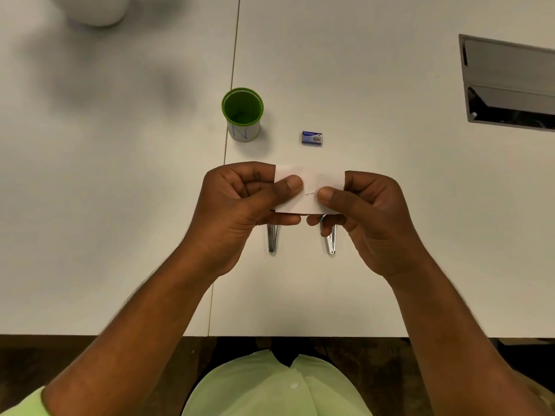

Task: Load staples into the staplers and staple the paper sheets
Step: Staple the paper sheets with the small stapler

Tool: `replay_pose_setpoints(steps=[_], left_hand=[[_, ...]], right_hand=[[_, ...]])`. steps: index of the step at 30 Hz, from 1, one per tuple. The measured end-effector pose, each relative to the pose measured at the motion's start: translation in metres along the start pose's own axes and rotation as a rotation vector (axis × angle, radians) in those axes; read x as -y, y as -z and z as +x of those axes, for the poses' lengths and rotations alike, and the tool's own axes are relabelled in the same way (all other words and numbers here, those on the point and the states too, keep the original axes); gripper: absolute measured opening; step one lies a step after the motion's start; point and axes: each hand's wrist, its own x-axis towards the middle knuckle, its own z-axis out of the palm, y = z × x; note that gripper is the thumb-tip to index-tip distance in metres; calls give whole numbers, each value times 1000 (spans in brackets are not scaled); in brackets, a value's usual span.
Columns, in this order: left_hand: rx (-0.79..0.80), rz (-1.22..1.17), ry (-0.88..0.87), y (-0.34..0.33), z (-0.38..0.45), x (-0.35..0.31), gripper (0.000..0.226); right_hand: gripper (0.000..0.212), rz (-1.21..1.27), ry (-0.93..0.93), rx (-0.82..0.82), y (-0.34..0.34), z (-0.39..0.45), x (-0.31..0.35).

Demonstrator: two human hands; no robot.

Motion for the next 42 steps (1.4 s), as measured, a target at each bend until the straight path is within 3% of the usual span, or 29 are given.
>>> replay_pose_setpoints(steps=[5,9,16,29,34,38,42], left_hand=[[-30,23,-4,-1,0,0,8],[-47,50,-6,-5,0,0,25],[-44,32,5,-7,0,0,32],[-43,60,-13,-3,3,8,23],[-118,152,-33,-1,8,11,34],[-89,39,215,1,12,5,62],[-48,-34,207,0,10,3,40]], right_hand=[[16,-69,24,-43,-6,-3,1],[20,-126,68,-101,-8,-2,1],[10,-89,52,-129,-4,-2,-1],[10,-98,62,-140,-3,-3,-1],[12,-296,219,-214,-4,-1,-7],[14,-641,443,-252,0,2,-12],[21,-813,530,-268,5,4,-19]])
